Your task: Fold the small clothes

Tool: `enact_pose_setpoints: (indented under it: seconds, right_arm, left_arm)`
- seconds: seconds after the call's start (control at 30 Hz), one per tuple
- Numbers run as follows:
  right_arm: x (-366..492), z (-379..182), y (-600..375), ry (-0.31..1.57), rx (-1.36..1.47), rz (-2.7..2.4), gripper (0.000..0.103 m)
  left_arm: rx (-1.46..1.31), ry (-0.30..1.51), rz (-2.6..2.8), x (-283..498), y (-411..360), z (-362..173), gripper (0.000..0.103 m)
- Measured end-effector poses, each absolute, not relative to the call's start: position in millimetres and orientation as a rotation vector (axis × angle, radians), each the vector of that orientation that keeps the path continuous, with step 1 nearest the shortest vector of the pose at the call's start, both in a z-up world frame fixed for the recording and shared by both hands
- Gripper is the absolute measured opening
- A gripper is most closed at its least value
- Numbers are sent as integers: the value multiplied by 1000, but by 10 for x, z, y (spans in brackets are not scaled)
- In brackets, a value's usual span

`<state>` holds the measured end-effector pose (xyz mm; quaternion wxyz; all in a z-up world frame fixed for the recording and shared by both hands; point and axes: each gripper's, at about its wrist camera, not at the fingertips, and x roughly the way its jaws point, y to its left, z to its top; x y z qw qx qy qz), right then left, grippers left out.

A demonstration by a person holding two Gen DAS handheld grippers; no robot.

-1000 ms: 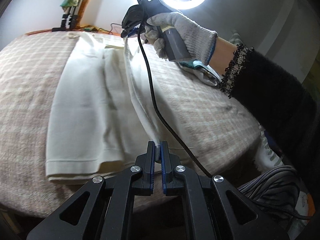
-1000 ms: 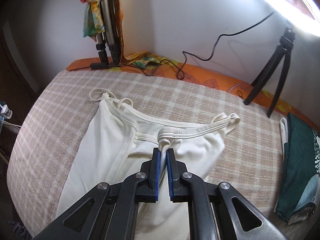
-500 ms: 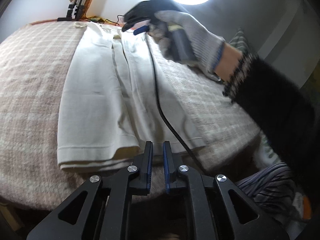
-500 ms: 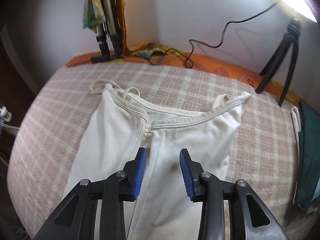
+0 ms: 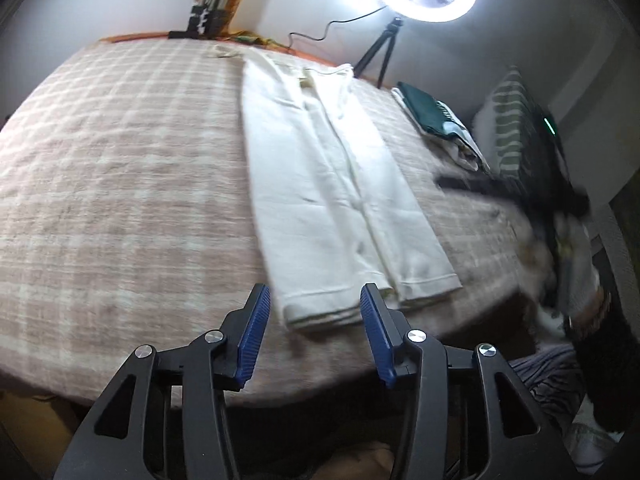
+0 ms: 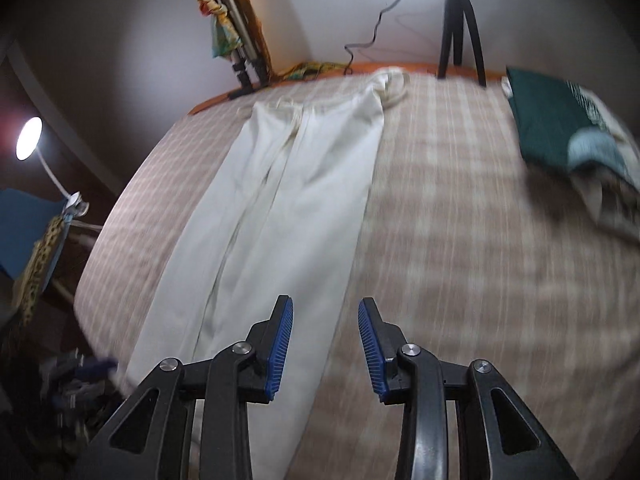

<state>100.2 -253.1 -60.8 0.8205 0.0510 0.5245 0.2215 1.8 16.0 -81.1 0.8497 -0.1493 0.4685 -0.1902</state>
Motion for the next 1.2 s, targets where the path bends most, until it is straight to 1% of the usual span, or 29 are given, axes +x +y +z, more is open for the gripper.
enact_pose_setpoints:
  seconds: [0.23,0.3,0.37,0.47,0.5,0.57,0.63,0.67,0.7,0.77,0.8,0.83,1.0,1.2]
  right_arm:
    - [505,-958,-2592,1207,222,582,37]
    - [440,-1002,-2608,1193,252,605,38]
    - [409,-1034,-2645,1202,312,658,37]
    - [378,-1106,-2701,1204,406,709,36]
    - [365,-1132,-2715,1200,435,728,35]
    - [355,-1197,-2700,1213,483,760,30]
    - [346,-1221,-2691,1202,499,760,25]
    - [352,-1234,-2688,1205,510,758,22]
    - [339,-1243,-2696,1208,520,753,19]
    - [325,-1260,-2712,1206,540,739,12]
    - [319,-1260,-2722,1208,543,733,7]
    - [307,-1259,-2728,1208,547,730,5]
    - [207,-1215,-2820,1187,582,730,2]
    - [208,-1203,-2806,1192,625,754,2]
  left_arm:
    - [-395,1079,-429,201,310,-1021,46]
    - [-451,1106,-445,218,345,-1105,46]
    - [-498,1096,-454,214,389,-1133,46]
    - [-533,1098,-478,193,403,-1135,46]
    - [-550,1099,-496,188,405,-1154,43]
    - [-542,1085,-510,174,391,-1153,43]
    - [-525,1085,-532,193,346,-1163,31]
    - [-527,1099,-543,219,314,-1183,15]
    - [-535,1117,-559,231,294,-1225,6]
    - [-549,1114,-561,217,287,-1246,5]
    - [-546,1108,-566,191,290,-1227,4]
    - [-542,1099,-570,181,283,-1202,4]
    - [-537,1057,-586,98,312,-1089,4]
    - [-548,1062,-579,121,336,-1068,4]
